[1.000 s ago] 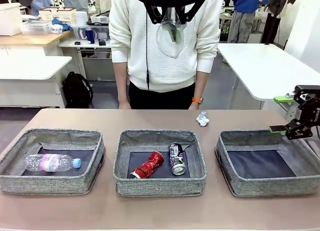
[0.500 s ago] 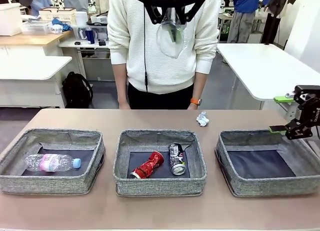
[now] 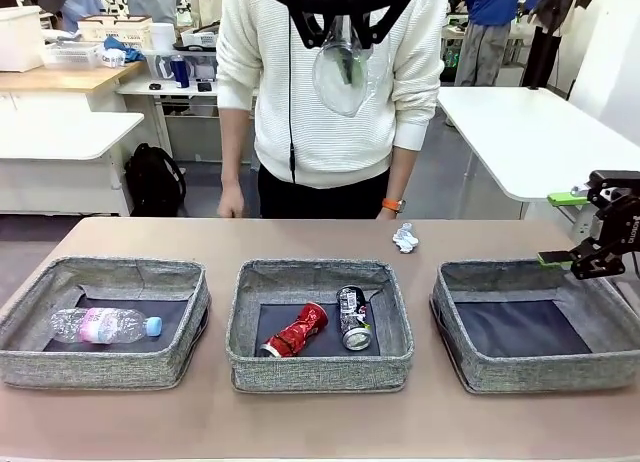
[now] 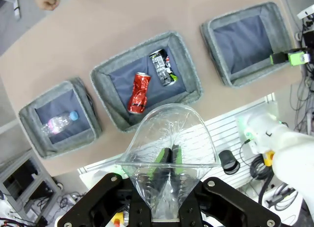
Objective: Sort the waste into the appropriate baskets.
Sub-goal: Place the picked waste into the Fabric basket indicated by the person.
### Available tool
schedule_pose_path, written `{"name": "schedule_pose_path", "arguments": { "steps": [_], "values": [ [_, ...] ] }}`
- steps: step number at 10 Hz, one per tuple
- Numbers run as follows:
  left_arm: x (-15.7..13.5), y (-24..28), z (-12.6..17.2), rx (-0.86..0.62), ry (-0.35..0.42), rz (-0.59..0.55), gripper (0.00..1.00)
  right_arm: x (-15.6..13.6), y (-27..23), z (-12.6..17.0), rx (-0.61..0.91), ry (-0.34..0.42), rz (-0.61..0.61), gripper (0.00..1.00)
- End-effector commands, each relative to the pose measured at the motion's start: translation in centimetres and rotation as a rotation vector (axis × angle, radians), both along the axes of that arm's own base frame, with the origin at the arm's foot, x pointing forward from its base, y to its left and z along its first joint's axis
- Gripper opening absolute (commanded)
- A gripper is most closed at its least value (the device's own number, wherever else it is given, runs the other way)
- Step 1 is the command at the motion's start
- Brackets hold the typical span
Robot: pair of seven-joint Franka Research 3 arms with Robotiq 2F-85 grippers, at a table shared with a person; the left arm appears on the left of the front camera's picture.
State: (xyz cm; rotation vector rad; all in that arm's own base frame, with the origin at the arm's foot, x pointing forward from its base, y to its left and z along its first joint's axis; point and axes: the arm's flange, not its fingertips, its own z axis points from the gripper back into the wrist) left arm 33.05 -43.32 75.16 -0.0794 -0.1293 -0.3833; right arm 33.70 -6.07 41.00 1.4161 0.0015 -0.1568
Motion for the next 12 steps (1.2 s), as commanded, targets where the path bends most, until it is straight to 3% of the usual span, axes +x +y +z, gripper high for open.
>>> {"name": "schedule_pose_path", "arguments": {
  "steps": [1,12],
  "values": [
    [-0.28,0.06,0.36,-0.014,0.002,0.013,0.05,0.19,-0.11,0.46,0.011,0.009,0.002,1.00],
    [-0.28,0.06,0.36,-0.014,0.002,0.013,0.05,0.19,-0.11,0.46,0.011,0.009,0.002,1.00]
  ]
}}
